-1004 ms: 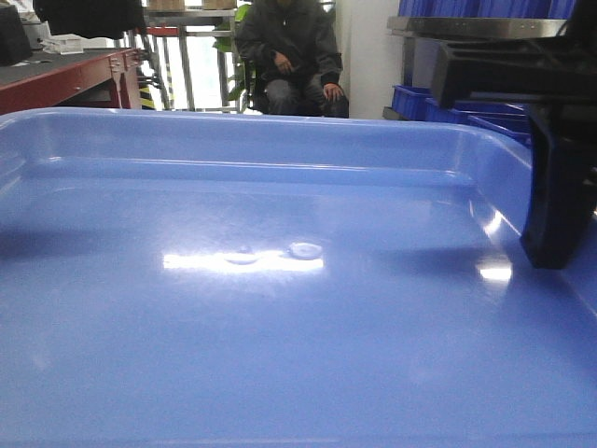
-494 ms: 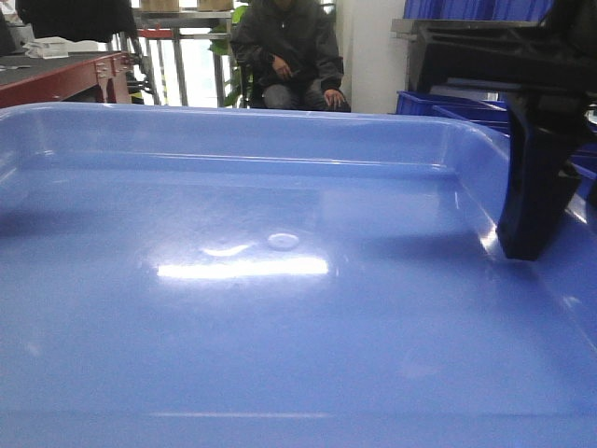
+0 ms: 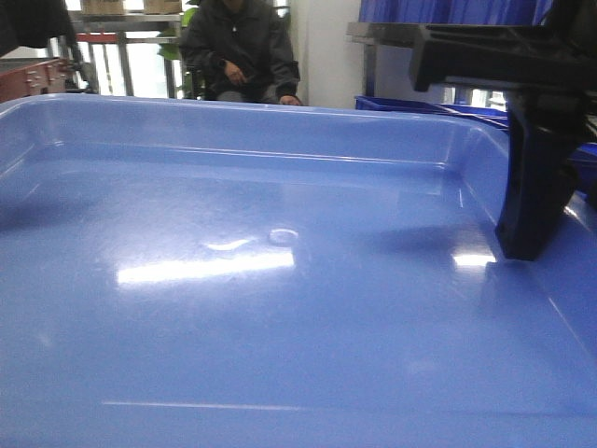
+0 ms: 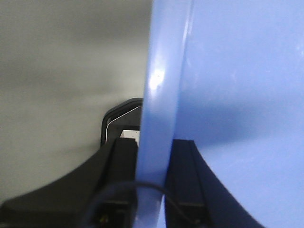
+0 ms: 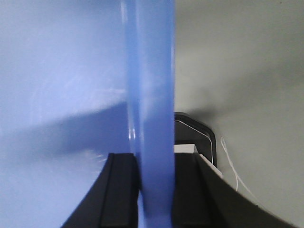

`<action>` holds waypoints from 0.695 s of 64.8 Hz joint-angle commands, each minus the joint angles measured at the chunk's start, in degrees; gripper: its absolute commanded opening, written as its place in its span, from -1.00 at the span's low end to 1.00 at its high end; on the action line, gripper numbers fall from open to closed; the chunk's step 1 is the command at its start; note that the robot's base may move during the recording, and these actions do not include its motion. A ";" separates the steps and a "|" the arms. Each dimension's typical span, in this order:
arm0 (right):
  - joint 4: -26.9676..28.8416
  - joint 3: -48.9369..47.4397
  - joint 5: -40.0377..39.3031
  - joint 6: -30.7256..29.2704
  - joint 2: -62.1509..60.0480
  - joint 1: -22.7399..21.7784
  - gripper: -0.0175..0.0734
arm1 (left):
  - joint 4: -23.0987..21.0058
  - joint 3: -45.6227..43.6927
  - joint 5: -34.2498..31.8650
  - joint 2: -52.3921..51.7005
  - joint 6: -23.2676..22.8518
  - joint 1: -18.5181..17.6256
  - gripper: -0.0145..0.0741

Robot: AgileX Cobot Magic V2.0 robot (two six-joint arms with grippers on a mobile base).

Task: Grab blue tray and place on right shelf
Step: 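Keep holding the tray while driving toward the shelving rack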

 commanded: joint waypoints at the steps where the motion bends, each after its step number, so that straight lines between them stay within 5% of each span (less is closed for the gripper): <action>1: -2.70 -1.83 2.79 -0.02 -1.53 -0.20 -0.15 | 4.78 -1.46 -0.04 -1.17 -1.07 0.50 -0.64; 45: -2.70 -1.83 2.79 -0.02 -1.53 -0.20 -0.15 | 4.71 -1.46 -0.04 -1.17 -1.07 0.50 -0.64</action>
